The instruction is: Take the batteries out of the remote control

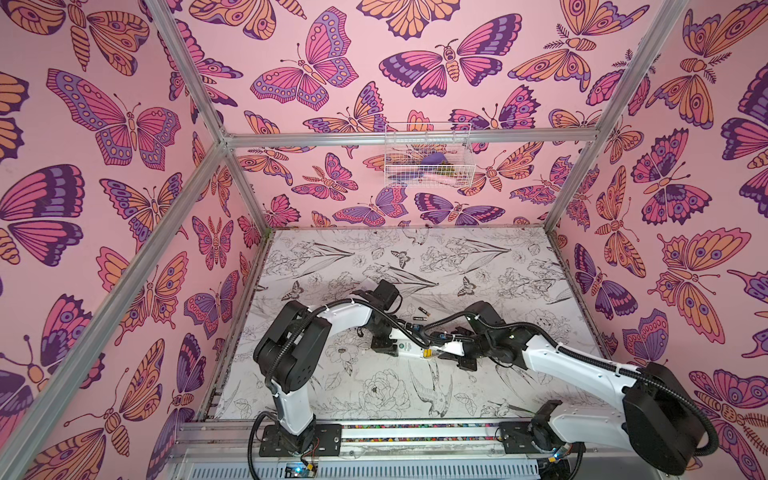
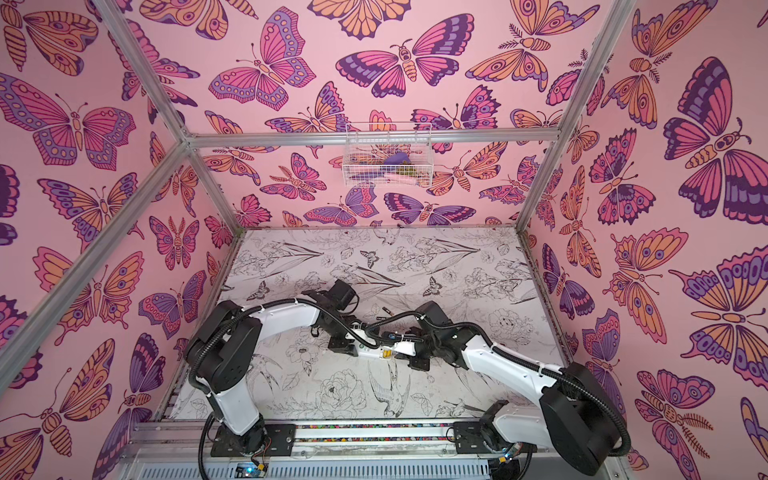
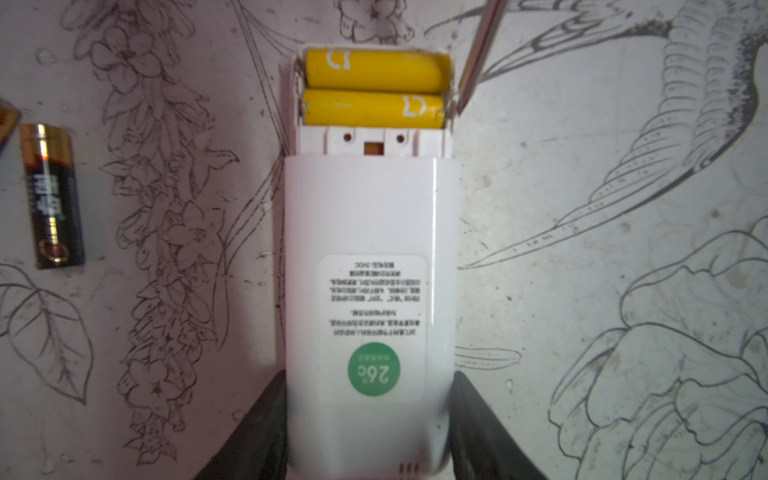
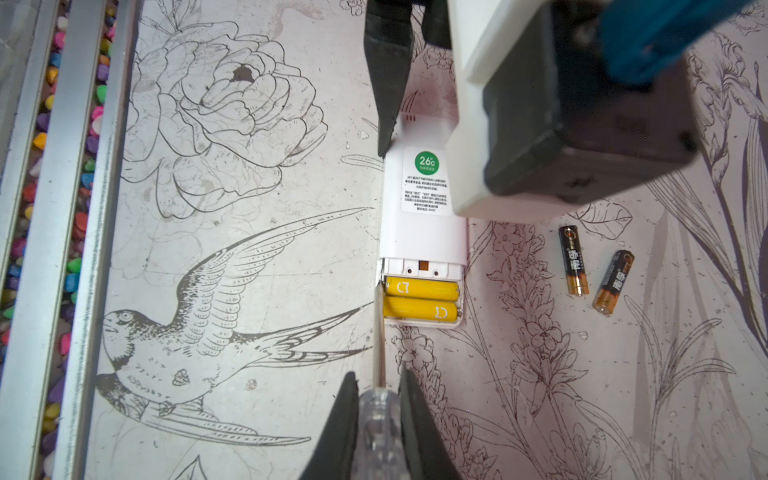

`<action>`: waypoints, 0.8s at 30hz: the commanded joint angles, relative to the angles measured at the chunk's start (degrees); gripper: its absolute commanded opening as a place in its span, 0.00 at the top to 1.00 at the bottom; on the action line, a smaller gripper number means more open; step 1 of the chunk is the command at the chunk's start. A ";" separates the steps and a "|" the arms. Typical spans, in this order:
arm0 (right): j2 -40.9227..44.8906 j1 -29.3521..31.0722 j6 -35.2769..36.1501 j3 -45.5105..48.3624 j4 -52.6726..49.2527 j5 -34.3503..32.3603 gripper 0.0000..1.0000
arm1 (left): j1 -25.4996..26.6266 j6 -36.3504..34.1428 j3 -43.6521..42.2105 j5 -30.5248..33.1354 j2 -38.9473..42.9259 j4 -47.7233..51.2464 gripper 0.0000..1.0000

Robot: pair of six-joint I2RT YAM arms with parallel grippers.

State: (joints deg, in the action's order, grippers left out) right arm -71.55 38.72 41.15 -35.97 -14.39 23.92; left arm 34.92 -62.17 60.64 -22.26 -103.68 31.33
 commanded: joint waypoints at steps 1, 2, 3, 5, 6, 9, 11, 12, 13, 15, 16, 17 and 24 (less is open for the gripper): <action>0.85 0.37 0.65 -1.40 0.69 -1.05 1.00 | 0.79 -1.98 -2.33 1.78 -0.84 1.39 0.61; 0.99 0.31 0.60 -1.30 0.69 -1.07 1.00 | 0.84 -2.03 -2.29 1.78 -0.85 1.34 0.61; 1.14 0.30 0.60 -1.31 0.68 -1.13 1.00 | 0.82 -2.02 -2.28 1.78 -0.86 1.34 0.61; 1.62 0.30 0.51 -1.29 0.96 -0.98 1.00 | 0.71 -2.06 -2.38 1.78 -0.83 1.36 0.61; 1.67 0.34 0.51 -1.15 1.04 -0.99 1.00 | 0.77 -2.02 -2.35 1.78 -0.88 1.36 0.61; 1.30 0.30 0.86 -0.89 1.01 -1.11 1.00 | 0.81 -2.14 -2.39 1.83 -0.88 1.40 0.61; 1.11 0.31 0.91 -0.86 0.86 -0.85 1.00 | 0.81 -2.21 -2.48 1.78 -0.80 1.30 0.61; 1.37 0.36 0.72 -0.93 1.15 -0.55 1.00 | 0.77 -2.32 -2.52 1.80 -0.82 1.36 0.61; 1.53 0.31 0.45 -0.83 1.60 -0.49 1.00 | 0.81 -2.32 -2.55 1.87 -0.82 1.37 0.61; 1.50 0.31 0.72 -0.76 1.47 -0.75 1.00 | 0.85 -2.27 -2.48 1.87 -0.83 1.42 0.61; 1.22 0.34 1.01 -0.79 1.04 -0.70 1.00 | 0.85 -2.22 -2.47 1.88 -0.80 1.34 0.61; 0.92 0.31 1.36 -0.86 0.56 -0.47 1.00 | 0.81 -2.17 -2.47 1.79 -0.76 1.36 0.61; 0.09 0.39 1.70 -0.77 0.35 0.56 1.00 | 0.83 -2.34 -2.60 1.87 -0.89 1.36 0.61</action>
State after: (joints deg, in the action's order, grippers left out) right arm -70.94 38.72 41.23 -35.97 -13.28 23.11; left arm 34.96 -62.72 60.42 -22.26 -103.57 31.14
